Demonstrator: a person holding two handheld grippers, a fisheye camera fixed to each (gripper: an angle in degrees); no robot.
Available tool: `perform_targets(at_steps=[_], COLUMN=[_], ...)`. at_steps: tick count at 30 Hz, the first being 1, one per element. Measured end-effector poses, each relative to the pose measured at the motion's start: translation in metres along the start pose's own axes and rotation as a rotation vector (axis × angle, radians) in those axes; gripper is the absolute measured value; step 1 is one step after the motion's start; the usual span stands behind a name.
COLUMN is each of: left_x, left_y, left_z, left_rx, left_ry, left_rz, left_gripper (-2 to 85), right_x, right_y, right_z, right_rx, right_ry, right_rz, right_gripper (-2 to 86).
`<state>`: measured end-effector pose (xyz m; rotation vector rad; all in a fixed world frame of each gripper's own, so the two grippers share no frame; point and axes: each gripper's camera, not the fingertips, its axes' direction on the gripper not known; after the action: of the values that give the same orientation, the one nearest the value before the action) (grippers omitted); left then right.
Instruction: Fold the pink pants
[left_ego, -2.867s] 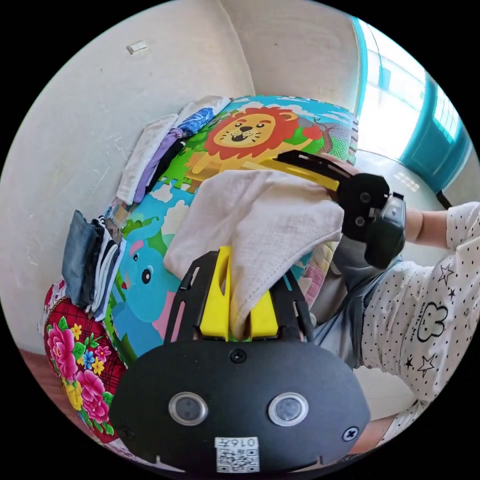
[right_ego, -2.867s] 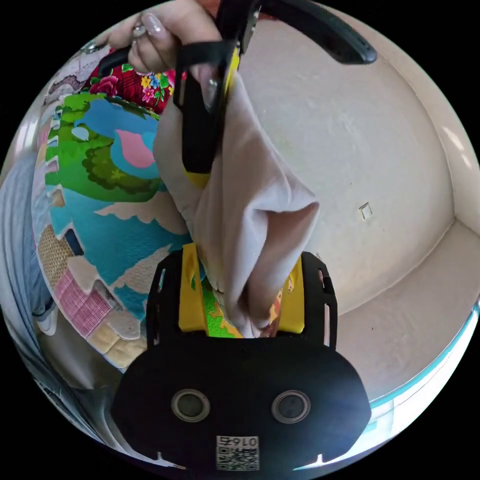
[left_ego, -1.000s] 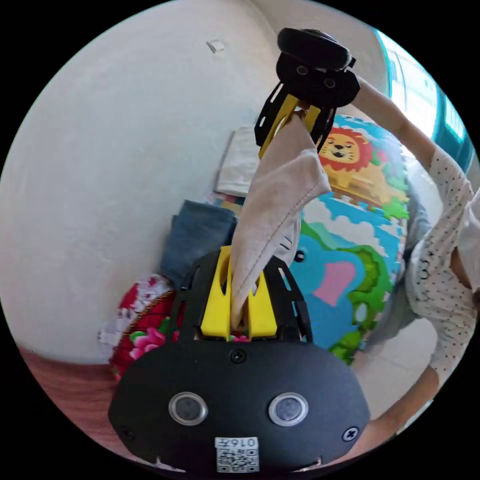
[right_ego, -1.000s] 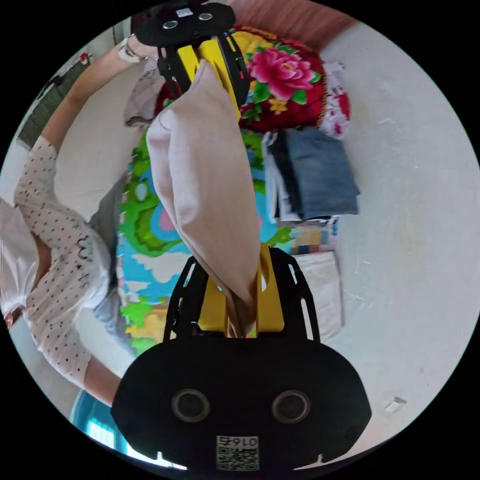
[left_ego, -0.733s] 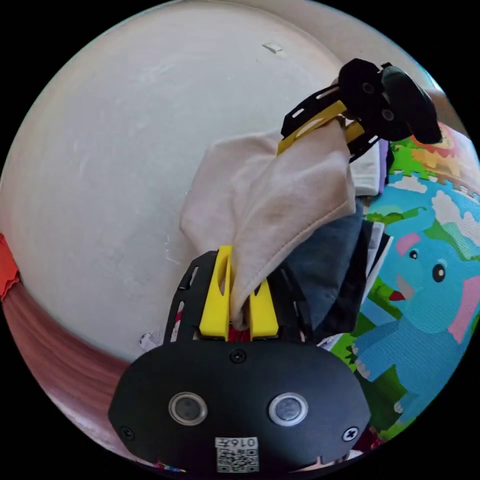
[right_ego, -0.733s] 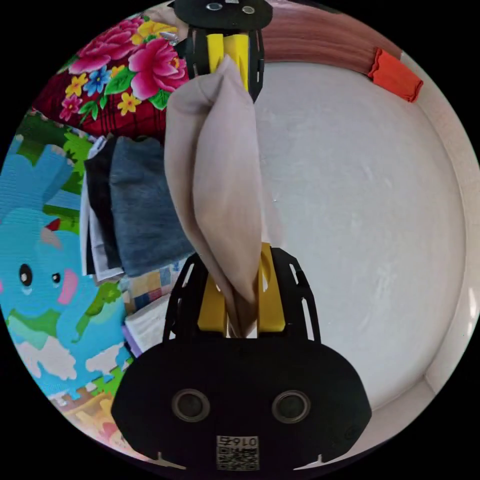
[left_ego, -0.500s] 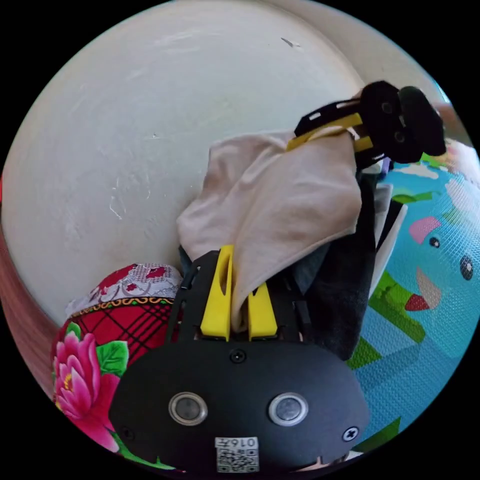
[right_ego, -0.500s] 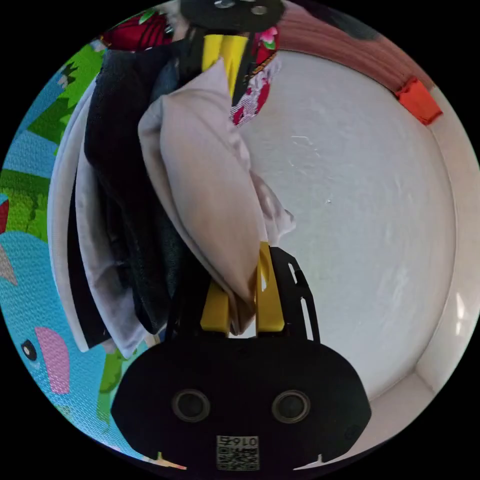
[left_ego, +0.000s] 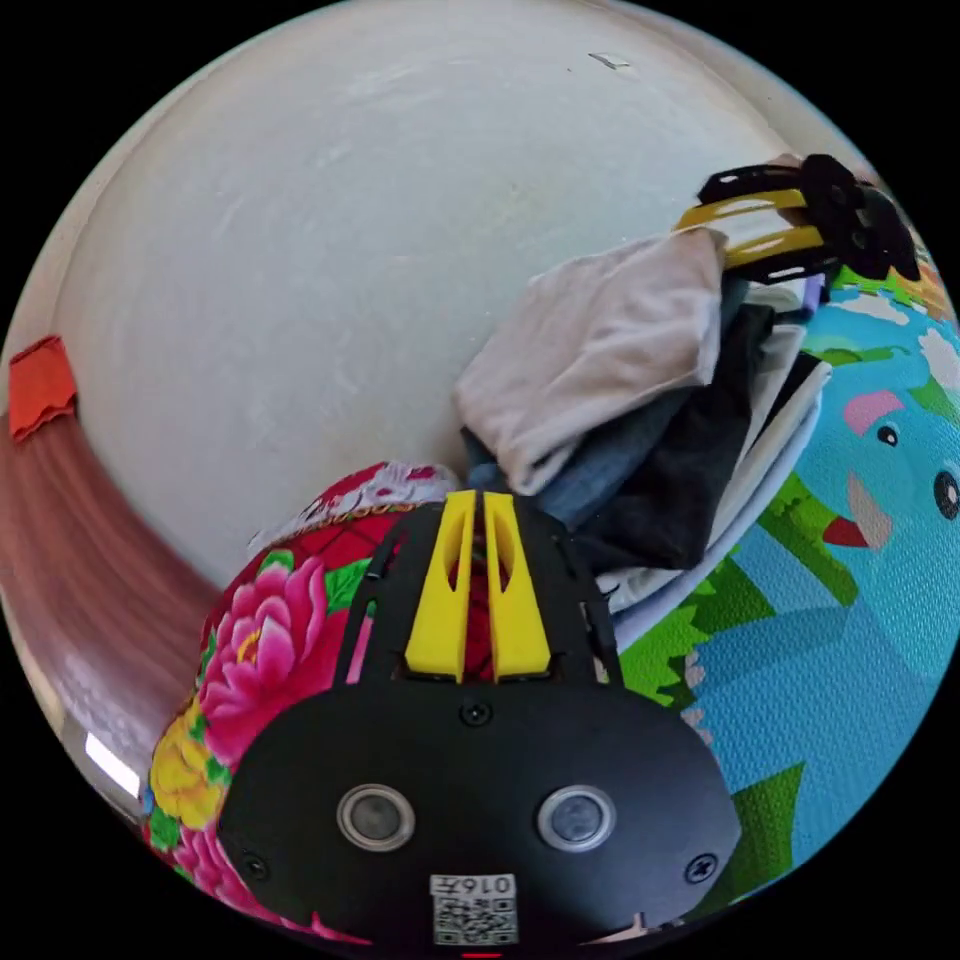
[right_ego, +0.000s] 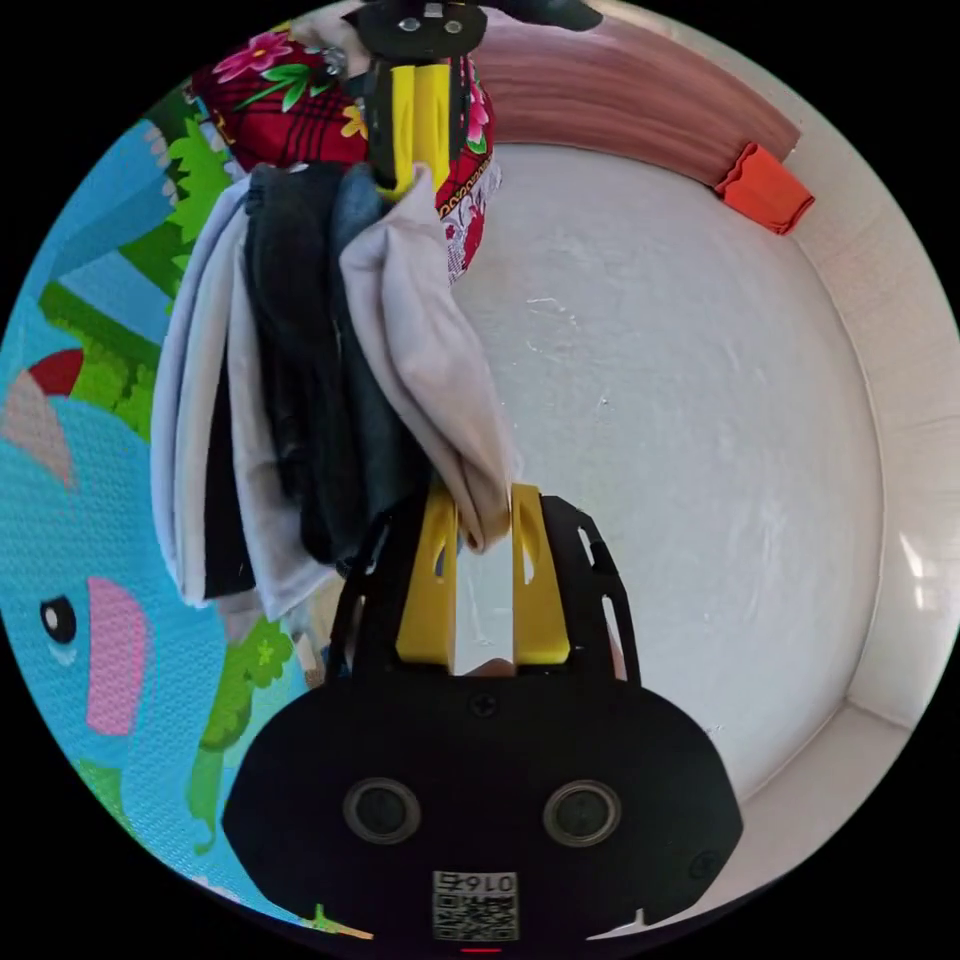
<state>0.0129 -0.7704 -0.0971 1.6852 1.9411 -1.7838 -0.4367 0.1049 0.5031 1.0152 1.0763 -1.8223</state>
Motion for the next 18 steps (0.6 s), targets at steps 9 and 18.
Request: perform_targets(at_steps=[9, 18], left_x=[0.043, 0.284], left_y=[0.047, -0.096], left_z=[-0.092, -0.155], left_rx=[0.094, 0.072], left_ry=[0.781, 1.286], left_rz=[-0.722, -0.843], left_gripper=[-0.9, -1.0], right_x=[0.117, 0.134], right_y=[0.286, 0.542], right_z=[-0.076, -0.186], right_rx=[-0.044, -0.078], right_ry=[-0.559, -0.268], right_rz=[1.063, 1.399], right_gripper=[5.8, 0.4])
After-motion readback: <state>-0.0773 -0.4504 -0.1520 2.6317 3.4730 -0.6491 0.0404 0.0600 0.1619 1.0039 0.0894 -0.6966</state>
